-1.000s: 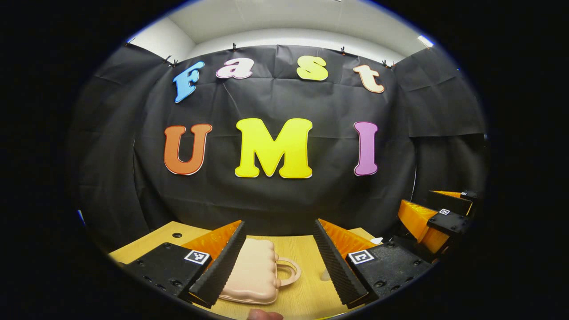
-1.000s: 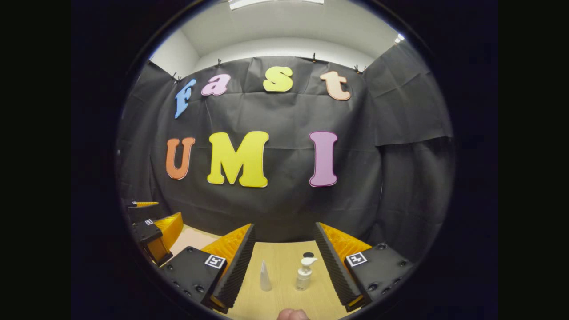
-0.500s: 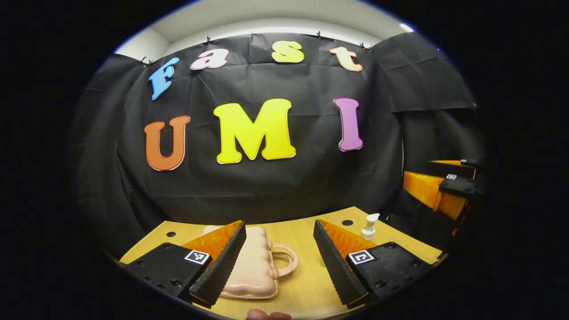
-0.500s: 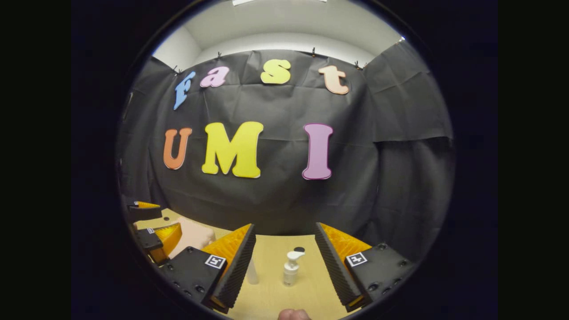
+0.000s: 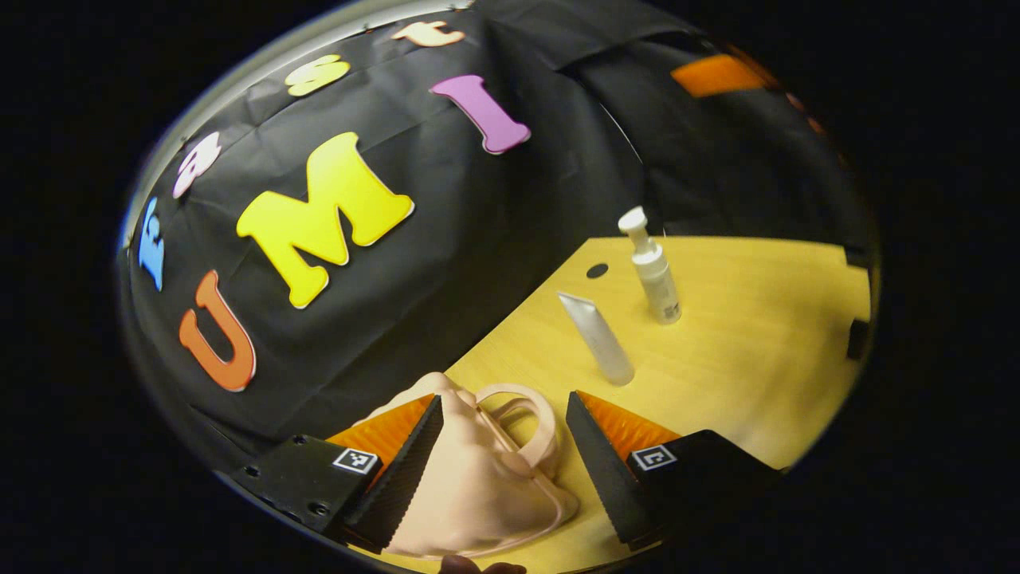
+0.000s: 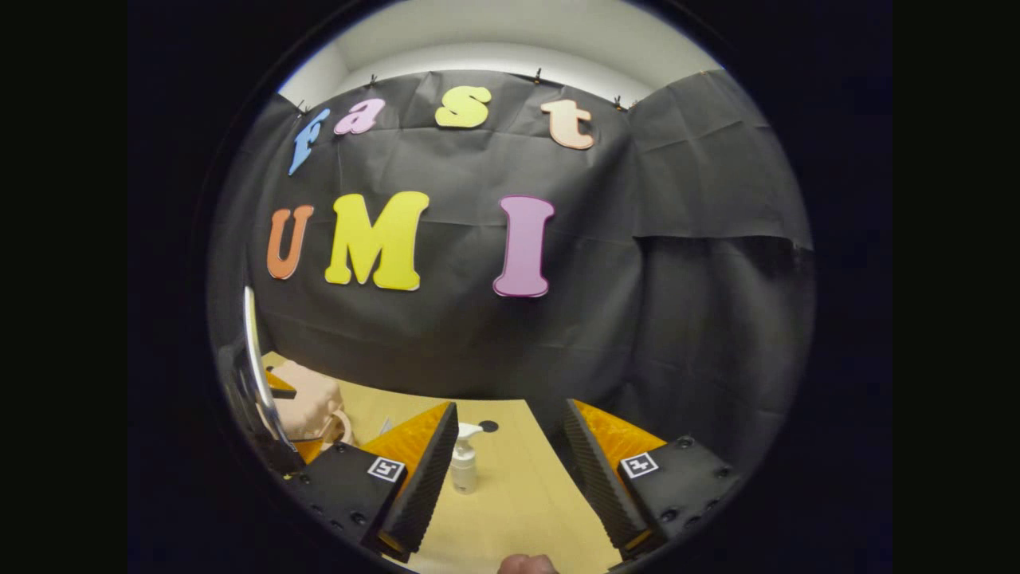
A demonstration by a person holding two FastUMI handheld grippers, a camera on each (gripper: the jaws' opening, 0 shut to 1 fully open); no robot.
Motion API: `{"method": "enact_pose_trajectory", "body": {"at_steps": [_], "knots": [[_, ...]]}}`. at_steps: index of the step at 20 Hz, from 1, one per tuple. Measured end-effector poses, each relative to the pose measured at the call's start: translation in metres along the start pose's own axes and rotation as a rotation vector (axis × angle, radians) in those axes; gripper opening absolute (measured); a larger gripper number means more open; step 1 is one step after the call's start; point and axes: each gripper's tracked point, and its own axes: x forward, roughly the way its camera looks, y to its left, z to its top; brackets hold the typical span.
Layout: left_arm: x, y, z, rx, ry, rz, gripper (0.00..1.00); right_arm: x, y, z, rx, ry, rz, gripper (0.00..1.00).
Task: First open the suitcase, pack the skin care products into it, and then close the suitcase.
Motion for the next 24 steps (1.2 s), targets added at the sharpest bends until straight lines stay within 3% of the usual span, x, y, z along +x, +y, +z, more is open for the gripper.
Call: {"method": "enact_pose_trajectory", "body": {"at_steps": [4,8,17,24], "knots": [[0.026,-0.021,-0.034,0.152,0.153,-0.042,0.98,-0.002,-0.02,-0.009,-0.003,0.015,-0.052,0.8],[0.048,-0.028,-0.046,0.218,0.213,-0.037,0.95,-0.007,-0.032,-0.015,-0.019,0.03,-0.082,0.8],[0.075,-0.029,-0.062,0.253,0.323,-0.074,0.33,-0.015,-0.047,-0.029,-0.002,0.056,-0.13,0.8],[0.06,-0.011,-0.044,0.201,0.306,-0.045,0.16,-0.019,-0.044,-0.022,0.011,0.03,-0.134,0.79]]}}
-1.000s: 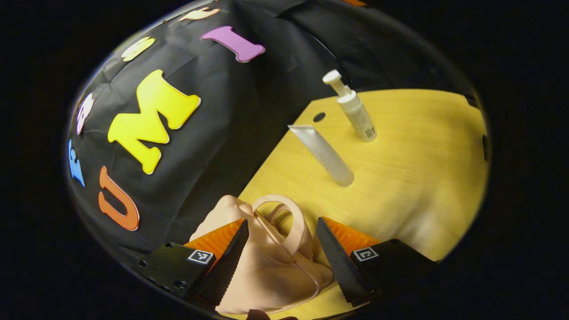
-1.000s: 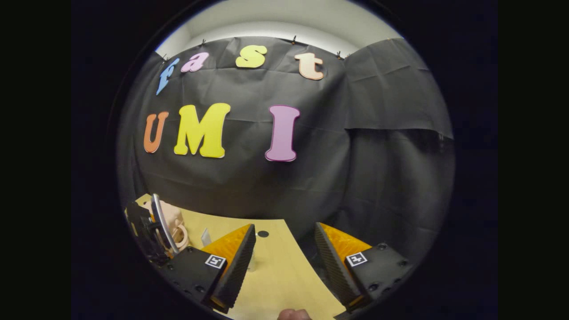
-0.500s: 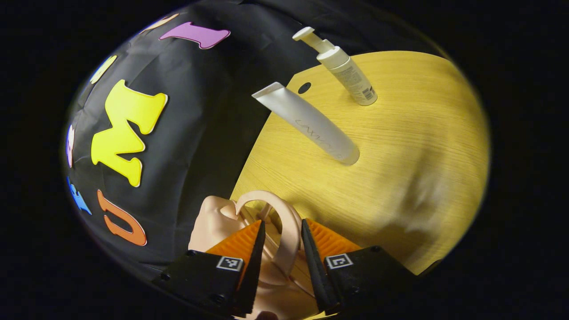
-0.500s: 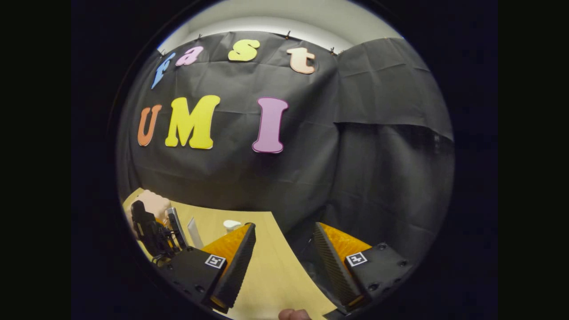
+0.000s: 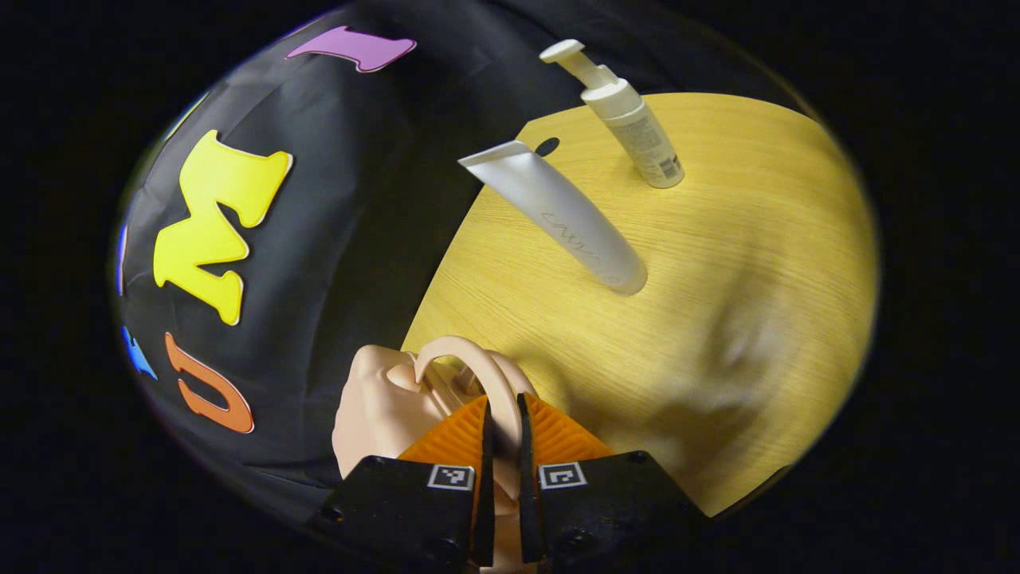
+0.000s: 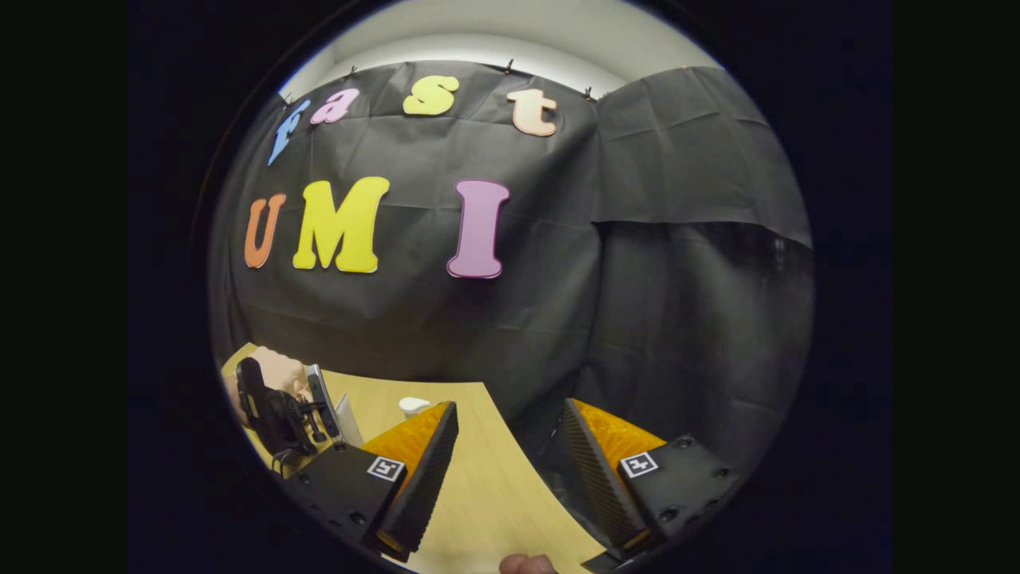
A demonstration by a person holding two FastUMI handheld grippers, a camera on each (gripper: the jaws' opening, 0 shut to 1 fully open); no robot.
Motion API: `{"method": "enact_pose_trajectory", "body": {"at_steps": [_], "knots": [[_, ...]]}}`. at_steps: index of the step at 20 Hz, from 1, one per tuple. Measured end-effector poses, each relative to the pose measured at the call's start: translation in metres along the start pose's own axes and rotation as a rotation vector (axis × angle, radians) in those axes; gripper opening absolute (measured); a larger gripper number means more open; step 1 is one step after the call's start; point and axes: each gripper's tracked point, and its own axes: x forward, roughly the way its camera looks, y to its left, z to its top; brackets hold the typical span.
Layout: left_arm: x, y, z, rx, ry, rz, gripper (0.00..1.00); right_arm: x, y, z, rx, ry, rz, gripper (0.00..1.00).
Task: First open the suitcase, pack the skin care products into it, and then close the suitcase.
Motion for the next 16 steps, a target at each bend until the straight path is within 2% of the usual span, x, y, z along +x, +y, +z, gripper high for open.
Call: {"method": "enact_pose_trajectory", "body": {"at_steps": [7,10,12,16], "knots": [[-0.055,0.067,0.007,-0.139,-0.115,0.11,0.03,-0.003,0.034,0.017,0.01,-0.043,0.062,0.79],[-0.085,0.124,-0.001,-0.244,-0.185,0.218,0.03,-0.003,0.056,0.028,0.004,-0.069,0.106,0.8],[-0.109,0.168,-0.025,-0.359,-0.221,0.283,0.03,-0.005,0.074,0.038,-0.003,-0.088,0.138,0.78],[-0.136,0.243,-0.091,-0.654,-0.301,0.386,0.03,-0.009,0.112,0.054,-0.019,-0.114,0.201,0.8]]}}
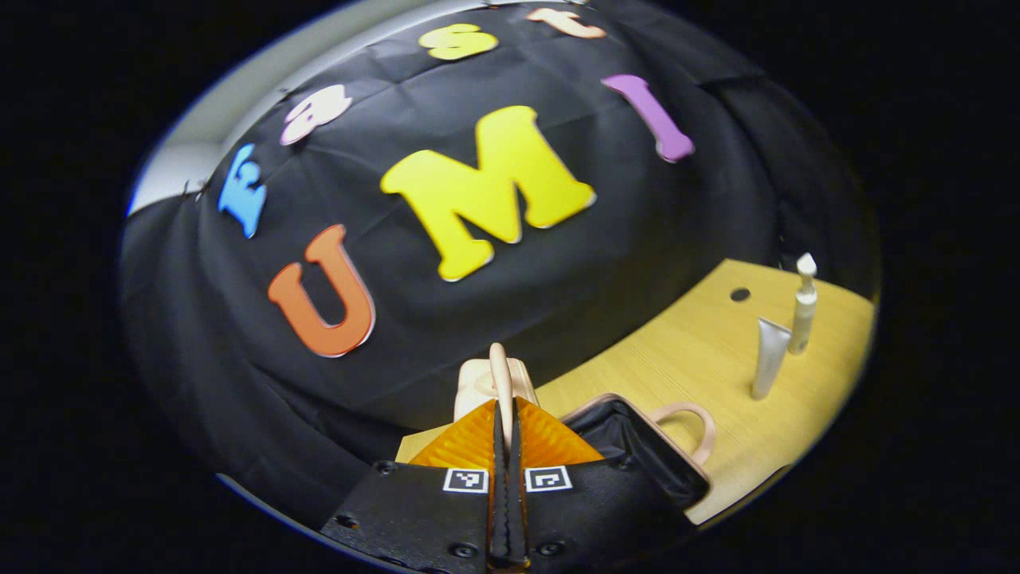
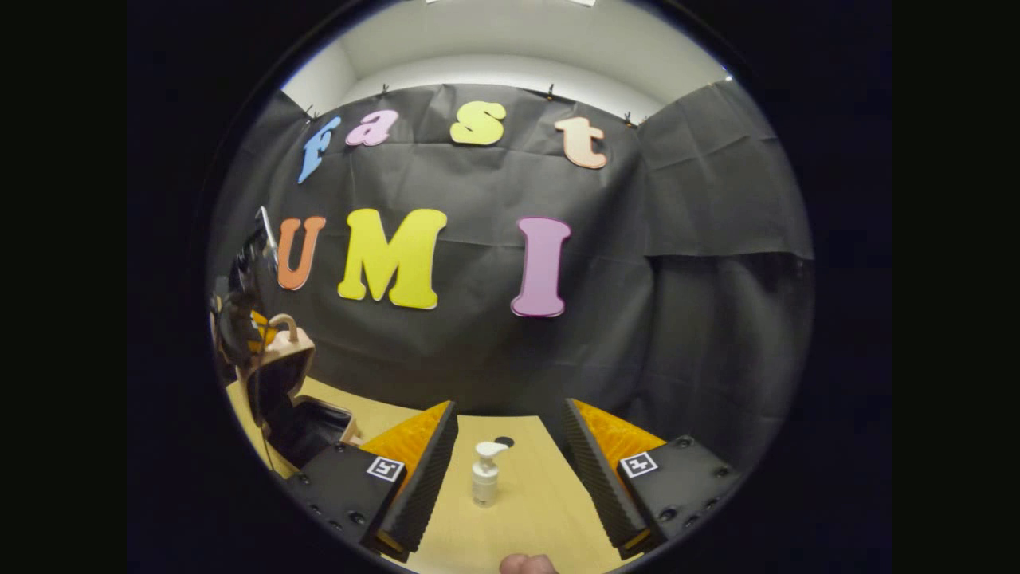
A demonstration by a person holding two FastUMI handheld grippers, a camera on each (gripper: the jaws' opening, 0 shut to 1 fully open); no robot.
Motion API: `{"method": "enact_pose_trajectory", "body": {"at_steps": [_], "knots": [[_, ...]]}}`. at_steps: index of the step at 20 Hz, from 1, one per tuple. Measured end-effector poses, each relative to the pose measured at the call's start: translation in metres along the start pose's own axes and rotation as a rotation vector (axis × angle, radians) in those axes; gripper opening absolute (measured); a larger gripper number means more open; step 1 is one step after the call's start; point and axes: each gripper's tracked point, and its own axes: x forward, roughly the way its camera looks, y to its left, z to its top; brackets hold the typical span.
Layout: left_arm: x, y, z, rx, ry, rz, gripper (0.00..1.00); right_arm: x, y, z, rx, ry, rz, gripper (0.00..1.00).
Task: First open the suitcase, pack the skin care products into it, and then close the suitcase.
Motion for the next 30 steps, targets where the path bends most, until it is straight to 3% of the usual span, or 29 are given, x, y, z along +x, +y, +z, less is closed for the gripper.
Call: {"method": "enact_pose_trajectory", "body": {"at_steps": [5,10,16,21,26,28,29,30], "knots": [[-0.006,0.111,-0.035,-0.228,-0.036,0.118,0.02,0.002,0.043,0.018,-0.031,-0.01,0.051,0.79],[0.0,0.195,-0.124,-0.45,-0.008,0.151,0.03,0.002,0.085,0.03,-0.052,-0.021,0.08,0.79],[0.056,0.201,-0.264,-0.761,0.149,0.056,0.03,0.002,0.114,0.025,-0.104,0.026,0.052,0.79],[0.085,0.173,-0.325,-0.954,0.257,-0.027,0.03,0.003,0.128,0.03,-0.136,0.035,0.043,0.79],[0.091,0.158,-0.345,-0.944,0.324,-0.077,0.04,0.0,0.133,0.034,-0.158,0.028,0.035,0.79],[0.084,0.162,-0.351,-0.898,0.366,-0.061,0.12,0.0,0.131,0.033,-0.147,0.027,0.037,0.79],[0.082,0.161,-0.352,-0.87,0.392,-0.051,0.23,0.001,0.13,0.031,-0.142,0.03,0.037,0.79],[0.075,0.169,-0.353,-0.815,0.418,-0.008,0.24,0.001,0.128,0.029,-0.134,0.034,0.037,0.79]]}}
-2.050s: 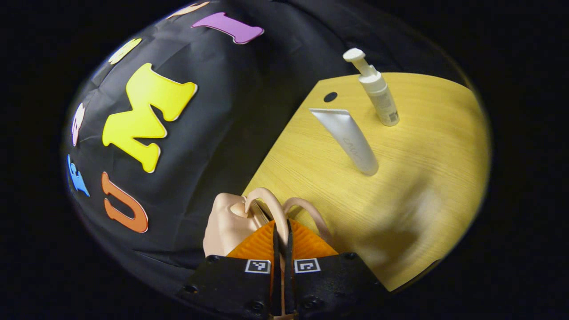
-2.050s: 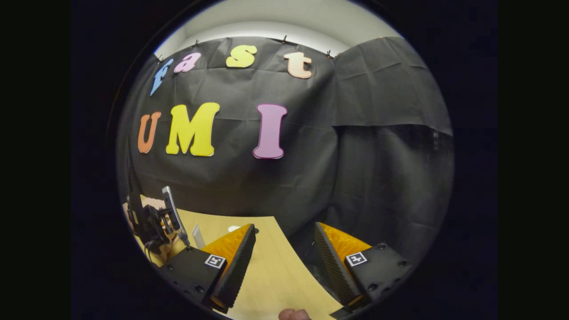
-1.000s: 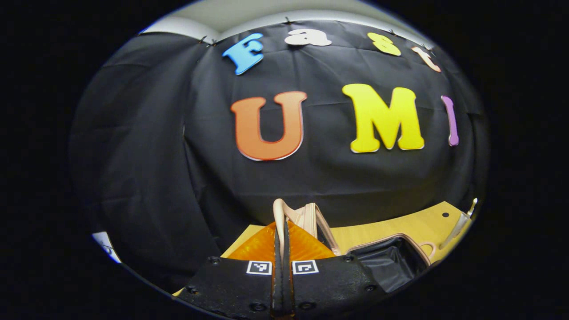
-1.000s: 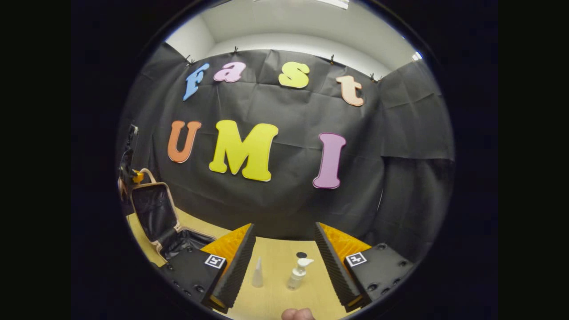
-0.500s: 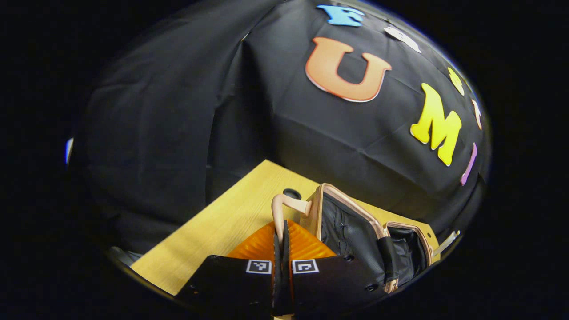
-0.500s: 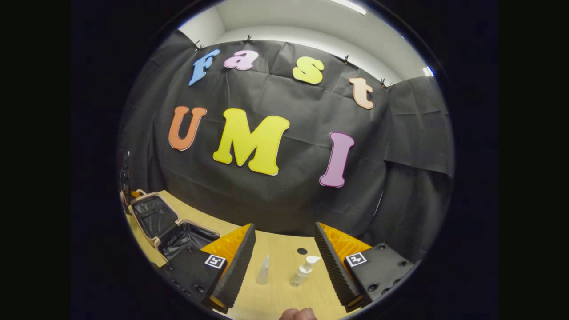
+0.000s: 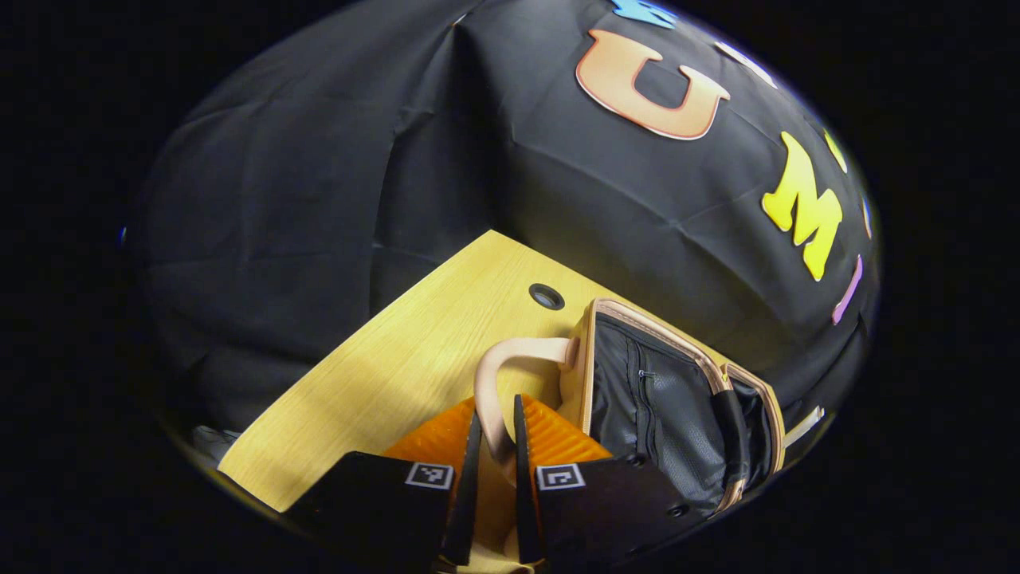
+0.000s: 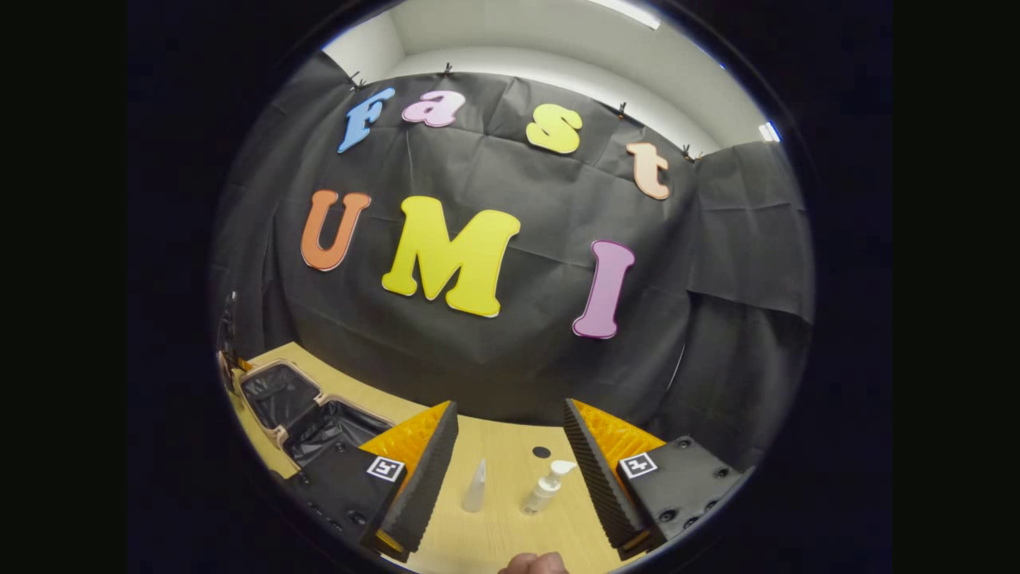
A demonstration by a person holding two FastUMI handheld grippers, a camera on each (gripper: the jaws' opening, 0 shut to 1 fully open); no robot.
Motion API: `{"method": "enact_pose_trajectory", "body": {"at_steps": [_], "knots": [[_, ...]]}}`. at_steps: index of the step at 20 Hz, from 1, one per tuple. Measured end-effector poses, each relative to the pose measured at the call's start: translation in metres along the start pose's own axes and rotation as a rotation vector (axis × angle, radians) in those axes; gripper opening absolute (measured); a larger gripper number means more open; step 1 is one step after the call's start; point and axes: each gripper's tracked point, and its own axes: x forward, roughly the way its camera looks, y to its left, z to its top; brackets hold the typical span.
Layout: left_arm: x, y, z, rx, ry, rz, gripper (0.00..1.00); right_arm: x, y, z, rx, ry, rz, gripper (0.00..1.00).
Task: First open the suitcase, pack the skin care products into it, and then close the suitcase.
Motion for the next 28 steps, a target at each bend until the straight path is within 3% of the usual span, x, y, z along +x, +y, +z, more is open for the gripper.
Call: {"method": "enact_pose_trajectory", "body": {"at_steps": [1,5,10,14,18,24,28], "knots": [[-0.006,-0.006,0.008,0.023,-0.017,0.009,0.24,0.0,-0.004,-0.003,0.009,0.004,-0.001,0.79],[-0.067,-0.08,0.066,0.111,-0.215,-0.022,1.0,-0.001,-0.024,-0.012,0.053,0.001,-0.004,0.79],[-0.144,-0.207,0.079,0.244,-0.362,-0.021,0.97,0.0,-0.055,-0.037,0.08,0.011,0.01,0.8],[-0.187,-0.319,0.017,0.248,-0.345,-0.086,1.0,0.001,-0.086,-0.057,0.111,0.023,0.017,0.79],[-0.213,-0.415,-0.032,0.326,-0.365,-0.16,0.97,0.004,-0.118,-0.08,0.101,0.043,0.039,0.79],[-0.191,-0.529,-0.137,0.384,-0.253,-0.283,0.97,0.01,-0.169,-0.11,0.084,0.096,0.043,0.79],[-0.148,-0.585,-0.205,0.468,-0.191,-0.343,0.97,0.009,-0.202,-0.129,0.045,0.145,0.027,0.79]]}}
